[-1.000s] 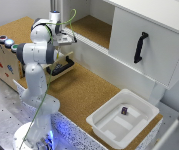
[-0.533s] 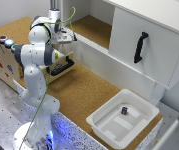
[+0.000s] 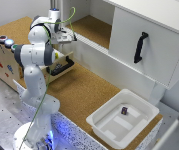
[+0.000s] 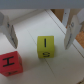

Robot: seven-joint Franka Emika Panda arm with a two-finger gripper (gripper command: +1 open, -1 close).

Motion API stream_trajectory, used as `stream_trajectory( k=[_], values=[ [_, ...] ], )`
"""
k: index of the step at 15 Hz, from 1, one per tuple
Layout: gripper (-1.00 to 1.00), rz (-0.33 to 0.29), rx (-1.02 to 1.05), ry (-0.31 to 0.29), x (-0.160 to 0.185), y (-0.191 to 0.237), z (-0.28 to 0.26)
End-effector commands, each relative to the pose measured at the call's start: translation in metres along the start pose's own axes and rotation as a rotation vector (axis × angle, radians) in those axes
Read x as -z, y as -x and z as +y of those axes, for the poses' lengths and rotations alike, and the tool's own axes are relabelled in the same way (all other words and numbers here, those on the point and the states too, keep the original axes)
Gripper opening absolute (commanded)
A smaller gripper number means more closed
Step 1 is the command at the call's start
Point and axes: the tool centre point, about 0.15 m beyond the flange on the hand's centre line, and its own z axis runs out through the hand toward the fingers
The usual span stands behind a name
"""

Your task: Turn off the blue light lamp

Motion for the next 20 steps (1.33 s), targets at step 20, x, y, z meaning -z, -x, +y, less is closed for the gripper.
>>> stream_trajectory(
  k=[20],
  values=[
    [1.00, 0.097, -0.062, 0.166, 0.157, -0.041, -0.300]
  ],
)
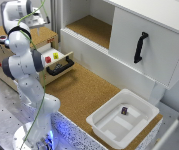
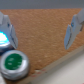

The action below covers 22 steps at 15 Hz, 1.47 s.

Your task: Turn off the blue light lamp

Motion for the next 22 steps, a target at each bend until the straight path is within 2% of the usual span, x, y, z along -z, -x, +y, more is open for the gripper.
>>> stream_trajectory(
  k=[1, 2, 3, 10, 17, 22],
  values=[
    [1.00, -0.057, 0.047, -0.002, -0.001, -0.040, -0.071],
    [1.00, -0.066, 0.078, -0.004, -0.002, -0.047, -0.078],
    [-1.00, -0.057, 0.108, -0.014, -0.003, -0.055, -0.085],
    [-1.00, -0.047, 0.173, -0.011, -0.013, -0.081, -0.086],
    [-1.00, -0.106, 0.238, -0.033, -0.040, -0.088, -0.090],
    [-1.00, -0.124, 0.294, -0.057, -0.061, -0.103, -0.088]
  ],
)
